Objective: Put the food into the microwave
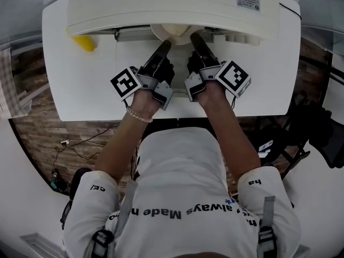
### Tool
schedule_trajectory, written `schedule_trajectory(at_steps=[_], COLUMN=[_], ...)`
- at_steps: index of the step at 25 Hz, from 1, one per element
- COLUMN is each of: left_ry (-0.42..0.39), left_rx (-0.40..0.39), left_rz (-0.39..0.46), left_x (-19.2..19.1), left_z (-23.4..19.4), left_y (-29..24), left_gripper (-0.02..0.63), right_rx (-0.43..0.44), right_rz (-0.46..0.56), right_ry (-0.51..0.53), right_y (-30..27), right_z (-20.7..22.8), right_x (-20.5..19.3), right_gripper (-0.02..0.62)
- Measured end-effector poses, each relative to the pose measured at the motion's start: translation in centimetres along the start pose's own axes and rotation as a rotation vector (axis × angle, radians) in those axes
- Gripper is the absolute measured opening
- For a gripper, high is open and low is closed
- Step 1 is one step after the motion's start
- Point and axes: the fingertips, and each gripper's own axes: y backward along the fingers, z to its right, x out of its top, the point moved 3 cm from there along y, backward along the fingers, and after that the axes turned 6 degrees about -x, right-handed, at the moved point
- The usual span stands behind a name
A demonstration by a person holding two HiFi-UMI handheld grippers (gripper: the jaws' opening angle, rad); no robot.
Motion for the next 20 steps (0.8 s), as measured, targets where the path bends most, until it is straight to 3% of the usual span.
schedule_trajectory(at_steps=[9, 20], left_ry=[0.002, -0.021], left_rx=[-0.009, -0.021], left_rz=[0.002, -0.013], left_x=[0.6, 0.3], left_z=[0.3, 1.1], left_y=[-1.3, -2.1], left_gripper=[0.02, 0.02], right_rx=[0.04, 0.069], right_rz=[-0.092, -0.064], right_ry=[0.018, 0.012], right_y=[0.3, 0.4], right_z=[-0.5, -1.4], right_x=[-2.8, -2.2], right_gripper=[0.026, 0.025])
